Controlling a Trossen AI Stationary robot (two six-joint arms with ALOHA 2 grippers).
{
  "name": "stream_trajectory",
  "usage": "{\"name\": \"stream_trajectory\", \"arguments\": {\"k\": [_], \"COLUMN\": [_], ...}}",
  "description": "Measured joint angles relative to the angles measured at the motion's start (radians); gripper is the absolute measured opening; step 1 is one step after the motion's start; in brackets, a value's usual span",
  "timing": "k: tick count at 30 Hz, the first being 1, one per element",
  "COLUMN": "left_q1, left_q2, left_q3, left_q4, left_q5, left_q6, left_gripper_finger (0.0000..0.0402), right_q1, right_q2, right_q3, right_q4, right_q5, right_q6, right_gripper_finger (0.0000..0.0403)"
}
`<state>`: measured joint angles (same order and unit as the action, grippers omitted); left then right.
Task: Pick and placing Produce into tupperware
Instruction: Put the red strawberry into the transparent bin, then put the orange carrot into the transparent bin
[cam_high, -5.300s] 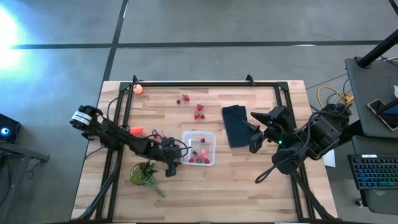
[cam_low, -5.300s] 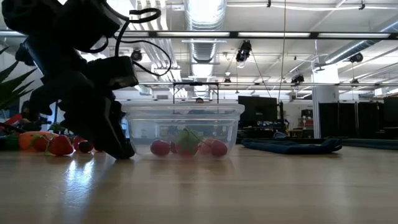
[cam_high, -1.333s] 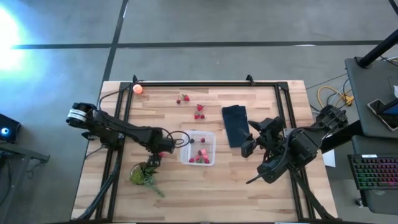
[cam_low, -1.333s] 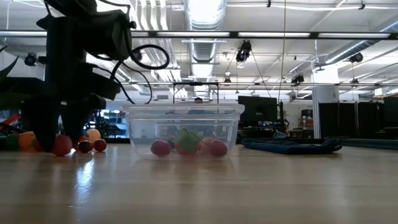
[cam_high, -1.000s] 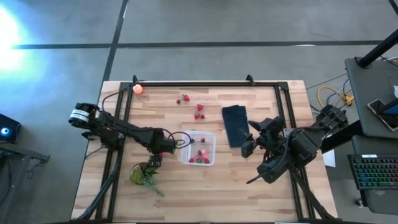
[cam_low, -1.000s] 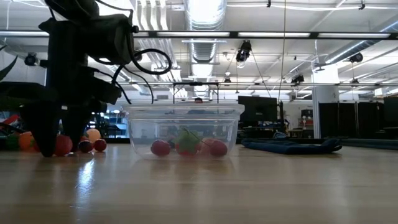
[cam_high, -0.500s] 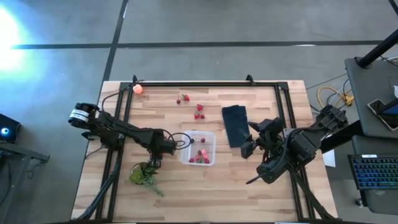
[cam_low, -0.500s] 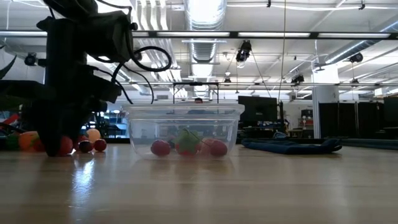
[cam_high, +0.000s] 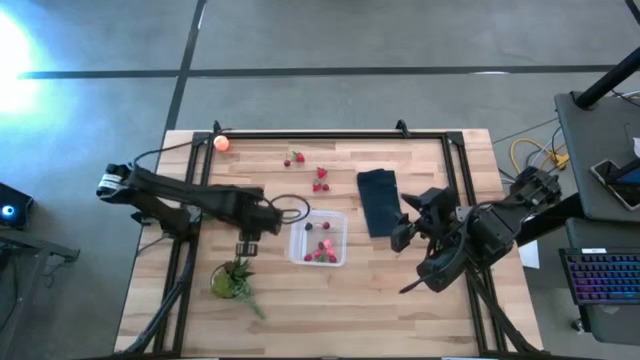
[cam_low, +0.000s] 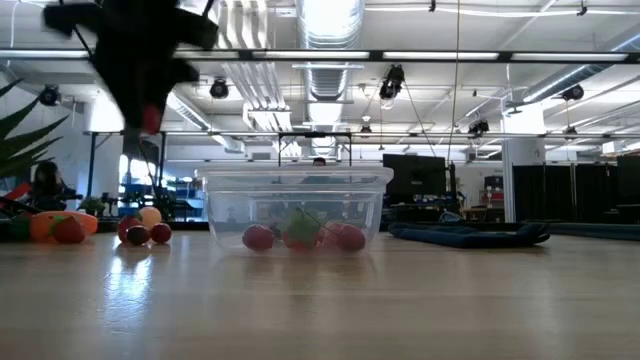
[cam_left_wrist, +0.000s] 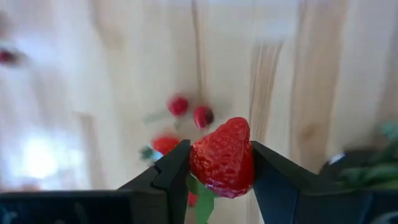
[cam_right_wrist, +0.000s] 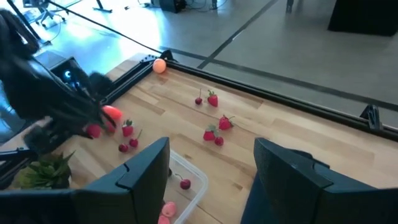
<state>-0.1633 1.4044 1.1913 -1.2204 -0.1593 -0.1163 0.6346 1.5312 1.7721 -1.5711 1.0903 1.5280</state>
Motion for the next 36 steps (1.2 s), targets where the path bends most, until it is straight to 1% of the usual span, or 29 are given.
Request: {"name": "stream_trajectory", "arguments": {"k": [4,8,11,14,17,19,21,24,28,31,33,36], "left_q1": [0.002,0.002,0.002,0.002,0.002,0.002,0.002,0.001,0.0,0.0,0.0,0.0], "left_q2": [0.024,0.117,0.232,0.358,0.464,0.515,0.548,0.571,0.566,0.533,0.502,0.438], "left_q3": [0.238,0.436,0.525,0.571,0.578,0.563,0.544,0.512,0.467,0.436,0.422,0.412], "left_q4": [-0.058,-0.032,-0.033,-0.025,-0.018,0.005,0.032,0.085,0.143,0.167,0.135,0.002], "left_q5": [-0.029,-0.037,-0.04,-0.043,-0.045,-0.064,-0.072,-0.077,-0.077,-0.078,-0.082,-0.121], "left_q6": [0.004,0.058,0.123,0.163,0.2,0.213,0.224,0.231,0.225,0.2,0.203,0.225], "left_gripper_finger": [0.0128,0.0129,0.0129,0.0129,0.0129,0.013,0.0135,0.0156,0.0199,0.0234,0.0254,0.027], "right_q1": [0.0,0.0,0.0,0.0,0.0,0.003,0.003,0.003,0.003,0.003,0.003,0.003], "right_q2": [-0.015,-0.025,-0.027,-0.027,-0.027,-0.026,-0.026,-0.025,-0.025,-0.025,-0.025,-0.025], "right_q3": [0.0,0.0,0.0,0.0,0.0,0.0,0.0,0.0,0.0,0.0,0.0,0.0], "right_q4": [0.0,0.0,0.0,0.0,0.0,0.0,0.0,0.0,0.0,0.0,0.0,0.0], "right_q5": [0.001,0.001,0.001,-0.007,-0.026,-0.032,-0.043,-0.049,-0.051,-0.051,-0.051,-0.051], "right_q6": [-0.008,-0.019,-0.021,-0.021,-0.021,-0.021,-0.021,-0.021,-0.036,-0.043,-0.045,-0.048], "right_gripper_finger": [0.0226,0.0226,0.0226,0.0226,0.0226,0.0226,0.0226,0.0226,0.0226,0.0226,0.0226,0.0226]}}
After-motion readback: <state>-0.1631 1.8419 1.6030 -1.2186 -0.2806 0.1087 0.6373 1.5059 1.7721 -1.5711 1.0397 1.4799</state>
